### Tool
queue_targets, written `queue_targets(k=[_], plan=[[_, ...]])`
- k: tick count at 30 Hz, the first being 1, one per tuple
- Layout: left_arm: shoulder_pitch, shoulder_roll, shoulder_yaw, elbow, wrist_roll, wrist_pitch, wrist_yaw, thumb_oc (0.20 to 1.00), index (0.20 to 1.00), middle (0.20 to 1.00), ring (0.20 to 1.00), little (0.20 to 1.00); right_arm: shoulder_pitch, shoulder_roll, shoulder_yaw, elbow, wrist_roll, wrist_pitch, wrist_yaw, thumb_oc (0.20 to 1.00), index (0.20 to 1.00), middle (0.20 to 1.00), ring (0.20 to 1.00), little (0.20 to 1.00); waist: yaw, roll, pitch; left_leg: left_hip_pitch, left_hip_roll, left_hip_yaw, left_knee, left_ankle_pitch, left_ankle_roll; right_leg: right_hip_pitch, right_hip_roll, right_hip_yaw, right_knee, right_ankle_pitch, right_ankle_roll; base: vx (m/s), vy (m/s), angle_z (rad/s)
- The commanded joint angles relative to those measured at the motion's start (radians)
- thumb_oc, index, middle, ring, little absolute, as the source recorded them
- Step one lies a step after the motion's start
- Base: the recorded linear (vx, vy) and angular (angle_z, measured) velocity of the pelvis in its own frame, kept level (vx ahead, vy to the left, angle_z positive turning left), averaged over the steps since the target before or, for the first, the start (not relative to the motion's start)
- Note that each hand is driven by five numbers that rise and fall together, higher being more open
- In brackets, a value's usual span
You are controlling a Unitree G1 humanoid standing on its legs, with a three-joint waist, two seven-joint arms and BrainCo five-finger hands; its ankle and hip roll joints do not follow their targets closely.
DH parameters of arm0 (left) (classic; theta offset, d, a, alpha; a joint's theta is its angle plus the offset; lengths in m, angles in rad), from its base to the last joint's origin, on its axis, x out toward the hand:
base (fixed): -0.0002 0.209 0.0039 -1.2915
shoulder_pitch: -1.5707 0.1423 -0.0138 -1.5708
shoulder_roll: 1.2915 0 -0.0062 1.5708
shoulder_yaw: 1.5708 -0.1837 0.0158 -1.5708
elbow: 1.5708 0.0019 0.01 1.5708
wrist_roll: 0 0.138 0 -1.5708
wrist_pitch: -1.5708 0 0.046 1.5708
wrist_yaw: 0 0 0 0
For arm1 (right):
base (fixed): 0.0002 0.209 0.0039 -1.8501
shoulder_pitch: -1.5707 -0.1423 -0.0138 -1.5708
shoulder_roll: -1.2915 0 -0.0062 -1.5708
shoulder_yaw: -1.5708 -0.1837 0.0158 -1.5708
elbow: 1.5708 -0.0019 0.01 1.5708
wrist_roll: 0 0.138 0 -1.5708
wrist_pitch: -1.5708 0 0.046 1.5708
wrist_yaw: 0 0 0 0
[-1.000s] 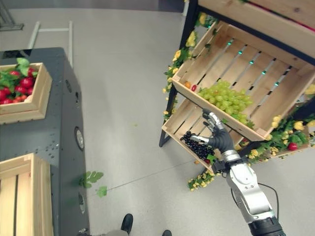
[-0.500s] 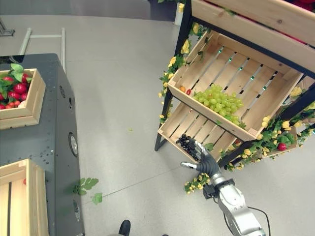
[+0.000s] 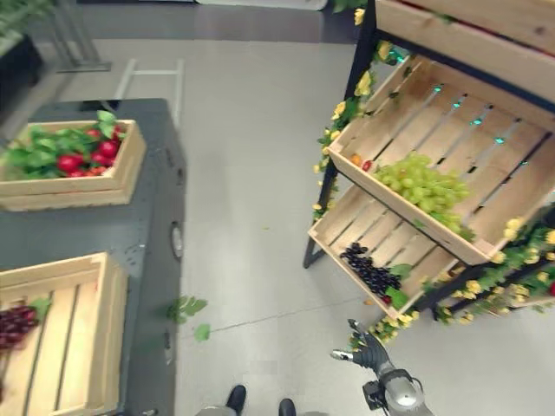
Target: Pick up the fruits from the basket on one side to the basket on the other side
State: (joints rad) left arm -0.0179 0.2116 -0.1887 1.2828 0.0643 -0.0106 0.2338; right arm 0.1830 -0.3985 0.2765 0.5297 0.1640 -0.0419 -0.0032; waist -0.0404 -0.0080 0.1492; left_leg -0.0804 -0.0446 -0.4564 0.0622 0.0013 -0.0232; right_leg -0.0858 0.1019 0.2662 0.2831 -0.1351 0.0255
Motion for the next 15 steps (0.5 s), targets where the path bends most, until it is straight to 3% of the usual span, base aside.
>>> queue_targets(k=[1,2,3,9,10,12,15], plan=[[-0.01,0.021,0.008,-0.001,0.0,-0.017,-0.014,1.0,1.0,1.0,1.0,1.0,-0.047,0.009,-0.043,-0.058,-0.049,-0.023,-0.026,1.0,1.0,1.0,1.0,1.0,0.03,-0.055,-0.026,0.149,-0.024,0.015,-0.076,-0.038,0.019,-0.071,-0.111,-0.02,-0.111,0.131,0.105,0.12,-0.358,1.22],[-0.007,0.011,-0.001,-0.001,-0.022,-0.024,-0.028,1.0,1.0,1.0,1.0,1.0,-0.062,0.022,-0.042,0.053,-0.055,-0.018,-0.036,1.0,1.0,1.0,1.0,1.0,0.039,-0.05,-0.046,0.145,0.0,0.014,-0.079,-0.04,-0.005,-0.041,-0.12,-0.104,-0.129,0.109,0.092,0.08,-0.325,0.64],[-0.007,0.006,-0.006,0.001,-0.026,-0.024,-0.031,1.0,1.0,1.0,1.0,1.0,-0.069,0.024,-0.041,0.095,-0.067,-0.016,-0.045,1.0,1.0,1.0,1.0,1.0,0.04,-0.048,-0.052,0.14,0.015,0.017,-0.076,-0.041,-0.016,-0.029,-0.12,-0.132,-0.141,0.104,0.086,0.09,-0.438,0.57],[-0.017,-0.029,-0.036,0.001,-0.059,-0.036,-0.039,1.0,1.0,1.0,1.0,1.0,-0.126,0.037,-0.017,0.326,-0.085,-0.01,-0.072,1.0,1.0,1.0,1.0,1.0,0.049,-0.032,-0.053,0.069,0.018,0.026,-0.001,-0.03,-0.056,0.054,-0.117,-0.207,-0.281,0.128,0.055,0.01,-0.285,0.75],[-0.015,-0.03,-0.08,-0.016,-0.009,-0.039,-0.025,1.0,1.0,1.0,1.0,1.0,-0.138,0.046,-0.009,0.38,-0.091,-0.013,-0.089,1.0,1.0,1.0,1.0,1.0,0.059,-0.035,-0.04,0.047,0.037,0.058,0.021,-0.021,-0.069,0.082,-0.103,-0.233,-0.297,0.121,0.038,-0.05,-0.272,0.31],[-0.021,-0.039,-0.113,-0.029,0.019,-0.038,-0.022,1.0,1.0,1.0,1.0,1.0,-0.148,0.05,-0.013,0.441,-0.094,-0.013,-0.102,1.0,1.0,1.0,1.0,1.0,0.052,-0.032,-0.028,0.021,0.056,0.138,0.029,-0.013,-0.065,0.095,-0.112,-0.271,-0.299,0.114,0.035,-0.08,-0.249,0.4],[-0.018,-0.043,-0.097,-0.03,0.007,-0.04,-0.022,1.0,1.0,1.0,1.0,1.0,-0.145,0.058,-0.039,0.518,-0.088,-0.013,-0.115,1.0,1.0,1.0,1.0,1.0,0.044,-0.016,-0.016,0.006,0.069,0.277,0.002,0.008,-0.053,0.109,-0.114,-0.327,-0.3,0.105,0.026,-0.09,-0.129,0.78]])
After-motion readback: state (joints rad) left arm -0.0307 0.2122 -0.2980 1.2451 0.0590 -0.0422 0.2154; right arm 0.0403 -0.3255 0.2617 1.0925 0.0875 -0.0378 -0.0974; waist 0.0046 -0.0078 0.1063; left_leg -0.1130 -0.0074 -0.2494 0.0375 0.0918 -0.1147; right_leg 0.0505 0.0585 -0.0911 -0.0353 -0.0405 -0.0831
